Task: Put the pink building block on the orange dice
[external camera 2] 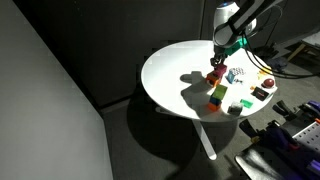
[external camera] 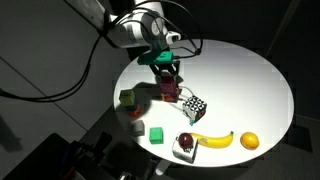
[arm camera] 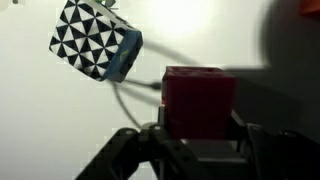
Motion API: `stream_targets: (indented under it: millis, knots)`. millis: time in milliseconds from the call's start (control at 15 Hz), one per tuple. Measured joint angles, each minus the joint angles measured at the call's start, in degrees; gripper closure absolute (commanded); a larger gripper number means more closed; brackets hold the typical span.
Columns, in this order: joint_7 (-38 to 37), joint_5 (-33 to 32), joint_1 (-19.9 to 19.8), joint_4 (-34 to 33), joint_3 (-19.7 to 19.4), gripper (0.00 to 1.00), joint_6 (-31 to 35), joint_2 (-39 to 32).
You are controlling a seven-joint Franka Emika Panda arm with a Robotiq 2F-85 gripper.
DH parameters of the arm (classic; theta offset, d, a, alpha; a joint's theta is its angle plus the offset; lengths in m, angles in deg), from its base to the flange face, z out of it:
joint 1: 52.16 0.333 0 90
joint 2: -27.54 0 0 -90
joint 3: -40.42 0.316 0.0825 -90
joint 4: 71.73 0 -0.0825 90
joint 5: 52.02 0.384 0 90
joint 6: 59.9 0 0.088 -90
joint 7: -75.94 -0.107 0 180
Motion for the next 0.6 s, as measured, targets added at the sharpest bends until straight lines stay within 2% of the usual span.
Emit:
stream_targets:
  millis: [600]
  knots:
    - [2.33, 0.01, -1.43, -4.19, 2.1, 0.68, 0.0, -3.71]
